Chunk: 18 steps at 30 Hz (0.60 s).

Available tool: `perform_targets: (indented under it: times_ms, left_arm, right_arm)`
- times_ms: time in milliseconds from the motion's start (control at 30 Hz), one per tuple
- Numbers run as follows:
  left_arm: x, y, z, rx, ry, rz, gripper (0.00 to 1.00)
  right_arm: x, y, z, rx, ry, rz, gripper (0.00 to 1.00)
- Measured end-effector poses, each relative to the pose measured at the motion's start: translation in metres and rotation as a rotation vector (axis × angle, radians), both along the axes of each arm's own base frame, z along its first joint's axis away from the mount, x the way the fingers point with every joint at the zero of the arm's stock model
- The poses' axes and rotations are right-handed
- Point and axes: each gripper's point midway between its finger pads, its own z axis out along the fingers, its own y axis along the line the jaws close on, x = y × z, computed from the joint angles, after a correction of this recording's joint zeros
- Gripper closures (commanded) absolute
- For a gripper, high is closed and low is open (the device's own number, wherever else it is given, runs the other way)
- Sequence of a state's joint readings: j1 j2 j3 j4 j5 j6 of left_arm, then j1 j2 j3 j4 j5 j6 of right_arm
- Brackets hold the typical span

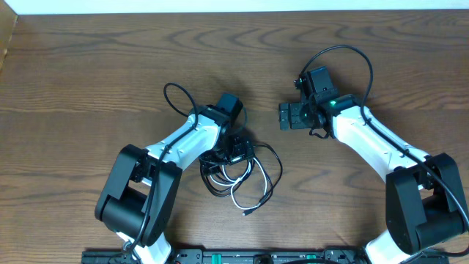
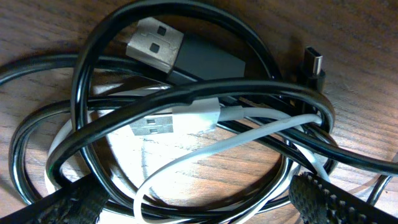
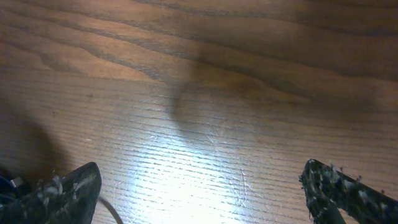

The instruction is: Untangle cables

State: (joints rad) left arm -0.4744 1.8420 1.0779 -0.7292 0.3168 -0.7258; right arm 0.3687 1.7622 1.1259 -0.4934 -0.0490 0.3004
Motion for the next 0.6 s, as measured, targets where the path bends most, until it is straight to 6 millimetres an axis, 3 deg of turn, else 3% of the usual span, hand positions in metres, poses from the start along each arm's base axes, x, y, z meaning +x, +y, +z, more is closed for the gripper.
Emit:
perform_targets:
  times_ms: [500, 533, 600]
  left_arm:
    - [0.0001, 0.0, 0.0, 0.0, 0.0, 0.0, 0.02]
    - [0.0001, 0.0, 0.0, 0.0, 0.0, 0.0, 0.02]
    - [0.0001, 0.0, 0.0, 0.0, 0.0, 0.0, 0.02]
  right_arm:
    - [-0.0024, -0.0002, -0.001, 0.0, 0.011, 0.002, 0.01]
    - [-0.0032, -0.0004, -0.0014, -0.001, 0.014, 0.002, 0.02]
    - [-0.003, 0.0, -0.0013, -0.002, 0.013, 0.008, 0.17]
